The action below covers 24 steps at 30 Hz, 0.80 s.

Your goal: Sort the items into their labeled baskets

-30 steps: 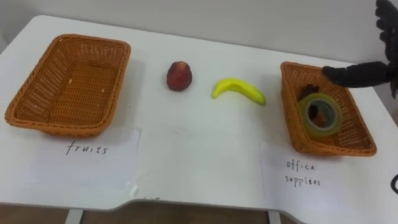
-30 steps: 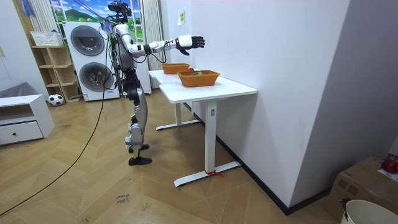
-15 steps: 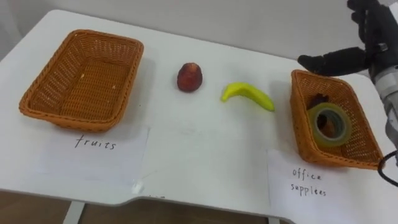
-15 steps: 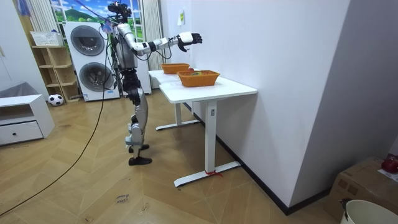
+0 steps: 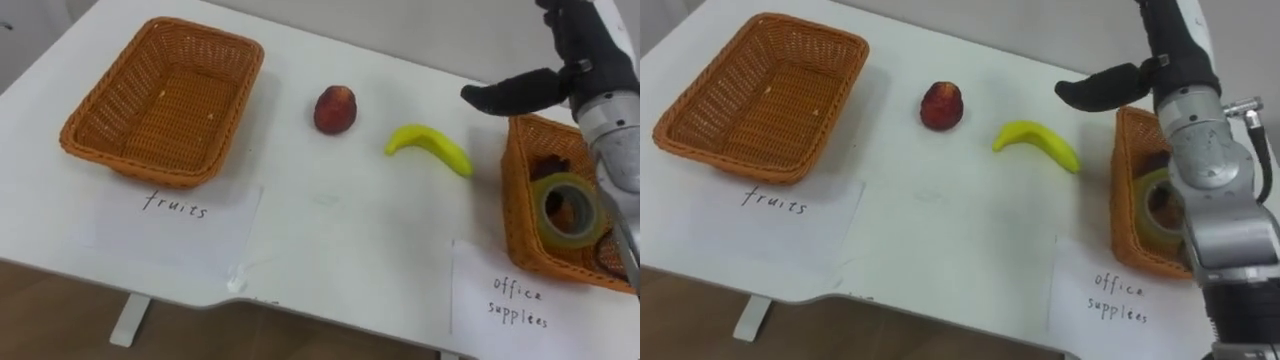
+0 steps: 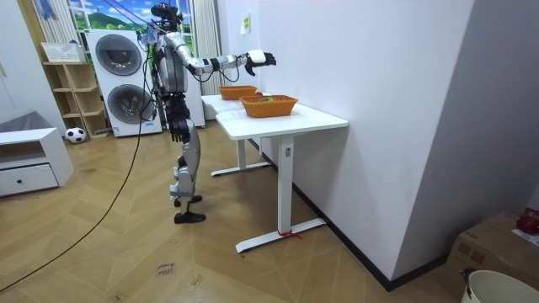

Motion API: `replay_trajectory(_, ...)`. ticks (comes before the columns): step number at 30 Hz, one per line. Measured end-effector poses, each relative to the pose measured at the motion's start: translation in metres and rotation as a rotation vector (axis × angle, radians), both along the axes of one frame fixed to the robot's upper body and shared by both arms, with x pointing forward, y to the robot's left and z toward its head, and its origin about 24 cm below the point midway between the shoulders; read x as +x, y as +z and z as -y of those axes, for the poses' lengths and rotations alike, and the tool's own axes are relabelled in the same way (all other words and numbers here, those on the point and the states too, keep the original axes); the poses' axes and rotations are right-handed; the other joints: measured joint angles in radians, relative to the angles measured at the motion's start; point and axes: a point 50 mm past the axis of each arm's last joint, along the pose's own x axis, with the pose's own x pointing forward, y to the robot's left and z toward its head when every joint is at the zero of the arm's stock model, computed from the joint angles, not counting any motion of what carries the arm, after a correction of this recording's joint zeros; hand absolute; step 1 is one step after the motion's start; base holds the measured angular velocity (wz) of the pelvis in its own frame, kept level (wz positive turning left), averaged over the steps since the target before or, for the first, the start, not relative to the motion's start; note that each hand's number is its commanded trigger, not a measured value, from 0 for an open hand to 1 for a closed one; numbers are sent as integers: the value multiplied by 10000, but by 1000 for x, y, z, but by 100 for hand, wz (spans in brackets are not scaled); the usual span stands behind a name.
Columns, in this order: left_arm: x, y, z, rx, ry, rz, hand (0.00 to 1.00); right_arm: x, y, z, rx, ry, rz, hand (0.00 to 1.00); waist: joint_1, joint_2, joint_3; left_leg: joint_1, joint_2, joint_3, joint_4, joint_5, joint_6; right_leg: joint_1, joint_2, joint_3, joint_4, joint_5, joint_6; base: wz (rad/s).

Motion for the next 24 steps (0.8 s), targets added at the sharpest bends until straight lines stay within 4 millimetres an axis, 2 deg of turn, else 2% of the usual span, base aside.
replay_trajectory(4,8,1,0,29,-198,135,0,4,-7,-3,-418,55,-352,0,71,17,9,-154,-4,-110,36,0,0,-76,-27,-217,-3,3,-5,9)
replay_trajectory(8,10,1,1,73,-522,76,0,5,-16,-5,-533,109,-714,0,126,20,1,-380,7,-87,60,6,0,-316,-47,-215,9,3,-5,1)
replay_trajectory(13,18,0,3,14,-933,107,0,11,-16,-11,-703,307,-843,0,104,108,0,-677,6,-14,208,9,4,-598,-105,-199,22,4,-6,-3)
replay_trajectory(18,22,1,2,-28,-870,208,0,19,-12,-18,-1010,589,-872,0,80,114,5,-732,13,39,203,10,5,-654,-130,-207,21,7,-11,-2)
replay_trajectory(24,30,1,4,-124,-954,354,0,24,-20,-19,-1197,725,-1401,0,94,92,8,-737,19,41,199,10,5,-651,-143,-213,22,7,-11,0)
